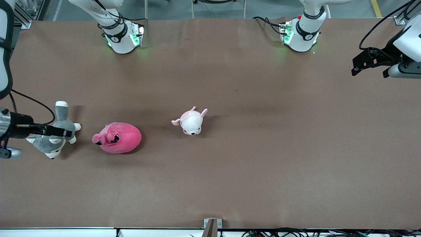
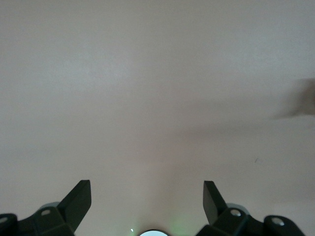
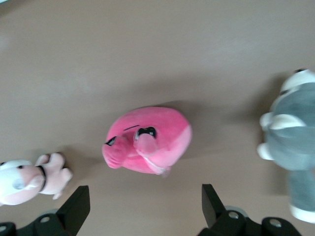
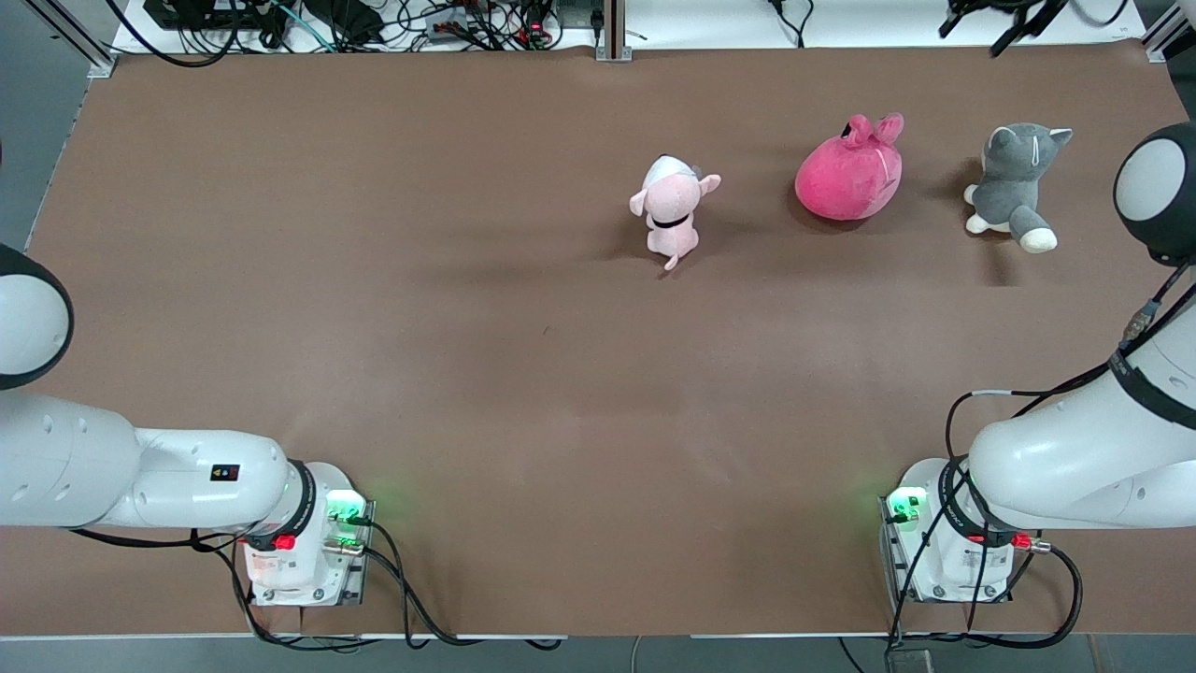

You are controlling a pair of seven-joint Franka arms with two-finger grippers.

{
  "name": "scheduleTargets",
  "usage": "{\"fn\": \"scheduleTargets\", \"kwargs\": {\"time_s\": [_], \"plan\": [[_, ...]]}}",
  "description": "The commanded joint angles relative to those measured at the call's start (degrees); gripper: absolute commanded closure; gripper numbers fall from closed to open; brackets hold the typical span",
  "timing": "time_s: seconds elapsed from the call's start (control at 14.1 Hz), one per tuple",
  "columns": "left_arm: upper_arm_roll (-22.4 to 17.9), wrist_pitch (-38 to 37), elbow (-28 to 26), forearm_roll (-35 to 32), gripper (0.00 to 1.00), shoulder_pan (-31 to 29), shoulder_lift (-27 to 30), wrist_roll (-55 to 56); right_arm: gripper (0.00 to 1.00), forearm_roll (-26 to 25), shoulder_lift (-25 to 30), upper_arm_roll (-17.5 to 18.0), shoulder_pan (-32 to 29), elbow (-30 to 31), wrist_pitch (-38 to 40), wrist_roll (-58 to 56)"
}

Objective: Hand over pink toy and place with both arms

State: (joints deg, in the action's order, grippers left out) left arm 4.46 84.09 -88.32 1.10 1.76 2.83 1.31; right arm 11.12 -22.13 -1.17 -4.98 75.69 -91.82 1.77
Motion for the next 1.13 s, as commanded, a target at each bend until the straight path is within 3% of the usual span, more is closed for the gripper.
{"fn": "scheduleTargets", "kwargs": {"time_s": [0.0,0.28,0.71,1.06], "plan": [[-0.07,0.19,-1.33,0.31,0.0,-0.35,1.56,-0.34,0.0,-11.08,5.14,0.11,3.47,0.6,0.23,1.74],[-0.16,2.11,-5.36,-0.04,0.0,-0.62,4.36,0.36,0.0,-12.96,11.65,-0.5,3.57,0.69,1.37,1.83],[0.02,5.99,-11.87,0.05,0.0,-0.79,8.76,0.63,0.0,-12.61,14.22,-0.33,0.15,0.96,4.46,0.61],[0.02,5.38,-11.09,0.22,0.0,-0.7,8.51,0.54,0.0,-12.26,16.23,0.38,-1.87,3.58,2.44,-0.71]]}}
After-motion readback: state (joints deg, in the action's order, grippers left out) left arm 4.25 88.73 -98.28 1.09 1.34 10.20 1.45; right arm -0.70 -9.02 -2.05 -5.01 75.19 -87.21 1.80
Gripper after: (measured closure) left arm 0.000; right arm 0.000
